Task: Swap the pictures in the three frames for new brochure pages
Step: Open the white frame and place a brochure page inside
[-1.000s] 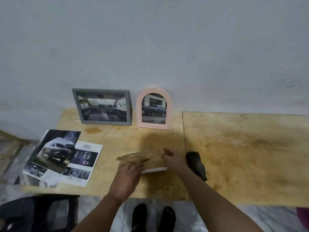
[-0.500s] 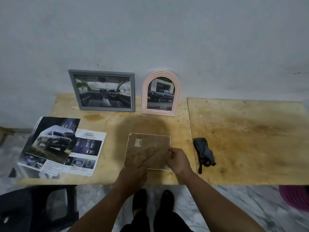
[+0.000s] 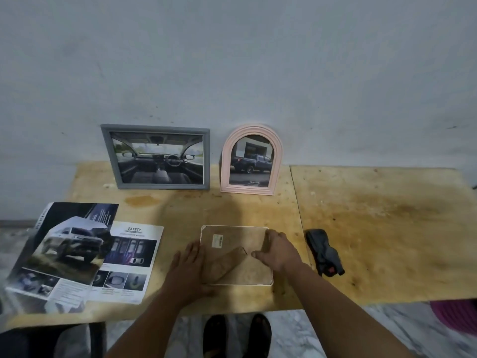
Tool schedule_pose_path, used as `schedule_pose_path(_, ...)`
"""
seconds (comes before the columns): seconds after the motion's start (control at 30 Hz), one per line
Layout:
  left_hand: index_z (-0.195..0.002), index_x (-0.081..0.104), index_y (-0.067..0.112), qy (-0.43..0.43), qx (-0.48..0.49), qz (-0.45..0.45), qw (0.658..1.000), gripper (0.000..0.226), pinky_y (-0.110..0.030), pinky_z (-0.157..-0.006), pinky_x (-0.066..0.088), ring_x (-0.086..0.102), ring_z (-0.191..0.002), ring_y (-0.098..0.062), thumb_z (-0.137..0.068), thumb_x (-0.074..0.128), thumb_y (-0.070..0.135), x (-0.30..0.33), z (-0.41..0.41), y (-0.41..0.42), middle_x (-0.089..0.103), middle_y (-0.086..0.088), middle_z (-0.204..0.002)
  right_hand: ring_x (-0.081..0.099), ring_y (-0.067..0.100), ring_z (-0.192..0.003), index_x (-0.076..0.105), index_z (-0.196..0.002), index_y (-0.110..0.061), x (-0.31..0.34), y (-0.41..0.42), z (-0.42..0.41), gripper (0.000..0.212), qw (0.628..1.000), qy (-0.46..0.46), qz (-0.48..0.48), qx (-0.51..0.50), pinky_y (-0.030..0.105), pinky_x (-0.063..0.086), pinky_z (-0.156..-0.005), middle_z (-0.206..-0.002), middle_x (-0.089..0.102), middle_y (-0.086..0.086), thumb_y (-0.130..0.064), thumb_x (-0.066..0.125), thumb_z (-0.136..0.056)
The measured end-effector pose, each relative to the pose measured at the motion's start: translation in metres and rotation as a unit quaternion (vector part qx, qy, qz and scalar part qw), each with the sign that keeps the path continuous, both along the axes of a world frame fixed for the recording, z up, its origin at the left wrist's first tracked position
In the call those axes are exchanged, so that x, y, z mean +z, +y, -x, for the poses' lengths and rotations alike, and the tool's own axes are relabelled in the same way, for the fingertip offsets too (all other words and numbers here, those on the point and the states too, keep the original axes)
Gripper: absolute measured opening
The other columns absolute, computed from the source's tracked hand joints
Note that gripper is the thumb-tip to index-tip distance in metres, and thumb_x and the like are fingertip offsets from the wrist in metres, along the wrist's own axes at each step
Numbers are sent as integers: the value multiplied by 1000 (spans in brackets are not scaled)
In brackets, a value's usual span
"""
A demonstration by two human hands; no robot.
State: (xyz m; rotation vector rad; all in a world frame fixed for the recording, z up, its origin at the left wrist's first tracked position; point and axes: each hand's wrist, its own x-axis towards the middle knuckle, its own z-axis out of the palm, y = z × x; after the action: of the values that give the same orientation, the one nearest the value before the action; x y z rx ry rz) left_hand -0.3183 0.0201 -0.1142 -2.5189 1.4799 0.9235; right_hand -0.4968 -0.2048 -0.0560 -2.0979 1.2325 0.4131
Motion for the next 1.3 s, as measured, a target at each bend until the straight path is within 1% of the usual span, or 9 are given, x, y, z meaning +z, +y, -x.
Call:
schedule_pose_path(0.23, -163, -8, 10, 15, 4, 83, 996, 142, -38, -127, -8, -14, -157, -18, -58, 32, 96, -16, -11, 4, -5, -8, -173, 62, 33, -115, 45, -146, -23, -5, -5, -11, 77, 1000, 0, 11, 5, 40, 54, -95, -134, 51, 9, -29, 81, -78)
schedule_pose_path(0.37, -159, -16, 14, 10, 4, 99, 995, 134, -36, -124, -15, -22, -152, -15, -70, 45, 94, -19, -10, 8, -10, -4, -171, 61, 32, -116, 41, -149, -25, -9, -7, -16, 80, 1000, 0, 12, 2, 42, 55, -95, -136, 48, 8, -28, 79, -78)
schedule_pose_path(0.43, -161, -12, 13, 13, 13, 112, 994, 135, -38, -125, -14, -19, -155, -15, -71, 48, 94, -20, -9, 9, -10, -2, -171, 61, 32, -115, 41, -149, -25, -11, -8, -18, 81, 1000, 2, 12, 4, 43, 55, -94, -137, 48, 7, -29, 79, -78)
schedule_pose_path(0.5, -163, -6, 11, 21, 20, 127, 992, 138, -39, -126, -12, -14, -157, -16, -70, 43, 99, -22, -9, 10, -7, -3, -171, 60, 32, -117, 40, -150, -23, -12, -9, -19, 82, 1000, 5, 12, 6, 42, 55, -95, -138, 48, 8, -28, 80, -78)
schedule_pose_path(0.6, -161, -13, 13, 23, 18, 135, 990, 136, -41, -127, -11, -16, -158, -15, -69, 28, 104, -24, -8, 13, -12, 0, -169, 59, 33, -120, 37, -153, -23, -12, -12, -21, 87, 1000, 3, 7, 5, 44, 53, -100, -141, 46, 9, -27, 82, -79)
schedule_pose_path(0.7, -157, -21, 18, 27, 16, 146, 989, 126, -44, -128, -11, -22, -157, -13, -74, 24, 101, -25, -6, 13, -16, 2, -168, 58, 34, -121, 35, -154, -25, -12, -13, -22, 90, 1000, 1, 4, 1, 45, 53, -99, -142, 45, 10, -28, 83, -78)
schedule_pose_path(0.83, -160, -15, 14, 25, -2, 164, 986, 112, -42, -128, -14, -22, -157, -12, -84, 11, 91, -29, -7, 17, -13, -2, -170, 58, 34, -122, 35, -155, -25, -12, -11, -20, 89, 1000, -2, 7, -2, 44, 54, -99, -144, 45, 9, -27, 83, -80)
schedule_pose_path(0.97, -163, -7, 11, 23, -4, 179, 984, 96, -42, -127, -12, -20, -157, -11, -96, 23, 74, -32, -8, 18, -6, -5, -172, 59, 34, -120, 36, -154, -24, -10, -11, -21, 87, 1000, 7, 10, 4, 44, 54, -98, -142, 46, 10, -26, 81, -80)
schedule_pose_path(1.3, -160, -17, 18, 48, 8, 168, 985, 98, -40, -125, -19, -30, -153, -8, -92, 15, 81, -31, -9, 15, -19, 0, -170, 61, 34, -116, 40, -149, -25, -6, -9, -25, 82, 1000, 18, 20, 3, 44, 56, -94, -138, 49, 9, -28, 82, -78)
